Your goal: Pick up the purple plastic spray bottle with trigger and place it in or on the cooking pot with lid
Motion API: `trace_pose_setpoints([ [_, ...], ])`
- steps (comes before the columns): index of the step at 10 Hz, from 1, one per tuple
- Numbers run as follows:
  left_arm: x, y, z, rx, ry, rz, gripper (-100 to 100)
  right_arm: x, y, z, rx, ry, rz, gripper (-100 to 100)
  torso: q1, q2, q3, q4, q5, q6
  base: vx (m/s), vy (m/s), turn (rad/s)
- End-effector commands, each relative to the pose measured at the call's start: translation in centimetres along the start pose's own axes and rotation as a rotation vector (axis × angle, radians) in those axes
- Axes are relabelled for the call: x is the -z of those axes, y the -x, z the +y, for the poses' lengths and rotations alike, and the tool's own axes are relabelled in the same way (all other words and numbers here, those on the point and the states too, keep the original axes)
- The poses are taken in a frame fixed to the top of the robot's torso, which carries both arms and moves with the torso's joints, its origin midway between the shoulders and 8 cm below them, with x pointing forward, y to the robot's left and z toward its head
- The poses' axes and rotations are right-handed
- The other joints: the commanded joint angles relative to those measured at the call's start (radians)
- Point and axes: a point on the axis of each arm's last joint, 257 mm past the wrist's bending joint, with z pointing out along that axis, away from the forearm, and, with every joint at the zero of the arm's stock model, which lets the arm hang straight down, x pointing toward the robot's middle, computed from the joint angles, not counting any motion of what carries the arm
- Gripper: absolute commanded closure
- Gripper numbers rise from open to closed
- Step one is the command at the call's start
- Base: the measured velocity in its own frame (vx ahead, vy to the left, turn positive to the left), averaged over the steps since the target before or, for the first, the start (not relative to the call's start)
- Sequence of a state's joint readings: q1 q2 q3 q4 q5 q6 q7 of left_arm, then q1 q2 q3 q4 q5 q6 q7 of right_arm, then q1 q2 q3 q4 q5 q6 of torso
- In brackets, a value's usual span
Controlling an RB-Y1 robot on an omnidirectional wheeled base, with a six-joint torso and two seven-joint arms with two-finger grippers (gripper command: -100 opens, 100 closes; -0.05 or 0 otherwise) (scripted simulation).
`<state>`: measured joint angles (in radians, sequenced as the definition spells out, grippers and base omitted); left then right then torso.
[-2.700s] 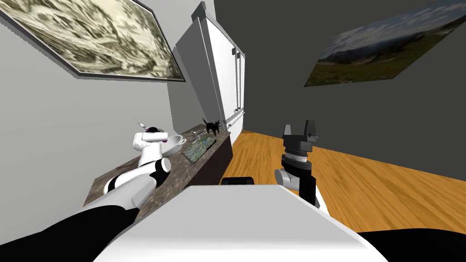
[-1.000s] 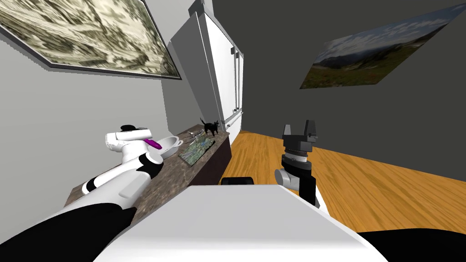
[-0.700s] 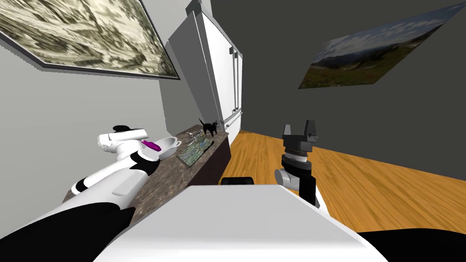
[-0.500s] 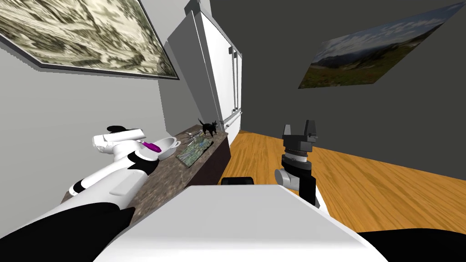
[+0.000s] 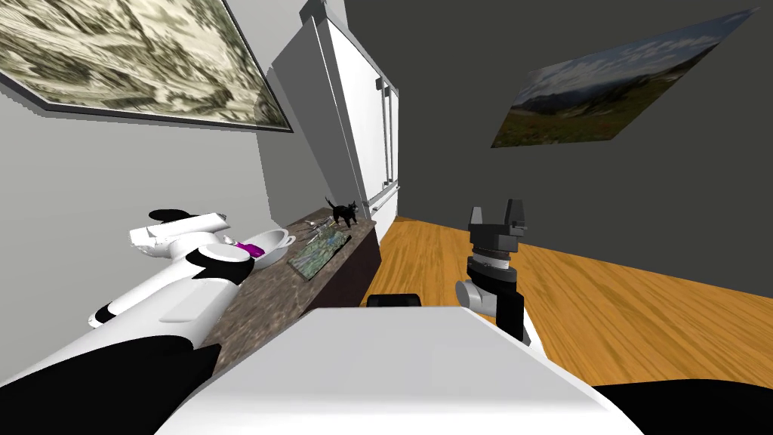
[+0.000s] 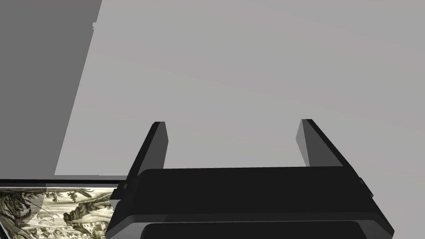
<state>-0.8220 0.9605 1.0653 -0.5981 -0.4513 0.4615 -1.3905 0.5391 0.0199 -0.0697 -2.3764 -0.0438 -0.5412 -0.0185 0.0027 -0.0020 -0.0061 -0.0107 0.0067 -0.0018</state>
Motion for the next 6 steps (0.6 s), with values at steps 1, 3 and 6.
trace_pose_setpoints([
  [1, -0.1, -0.1, 0.3, -0.017, 0.001, 0.002, -100, 0.0, 0.0, 0.0, 0.000, 0.000, 0.000, 0, 0.000, 0.000, 0.000, 0.000, 0.000, 0.000, 0.011, -0.021, 0.005],
  [3, -0.4, 0.5, 1.1, -0.007, -0.004, 0.001, -100, 0.0, 0.0, 0.0, 0.000, 0.000, 0.000, 0, 0.000, 0.000, 0.000, 0.000, 0.000, 0.000, 0.013, -0.040, -0.032],
  [6, -0.6, 1.1, 1.7, -0.003, -0.012, -0.002, -100, 0.0, 0.0, 0.0, 0.000, 0.000, 0.000, 0, -0.001, -0.001, -0.001, 0.000, 0.000, 0.000, 0.023, -0.042, -0.016],
])
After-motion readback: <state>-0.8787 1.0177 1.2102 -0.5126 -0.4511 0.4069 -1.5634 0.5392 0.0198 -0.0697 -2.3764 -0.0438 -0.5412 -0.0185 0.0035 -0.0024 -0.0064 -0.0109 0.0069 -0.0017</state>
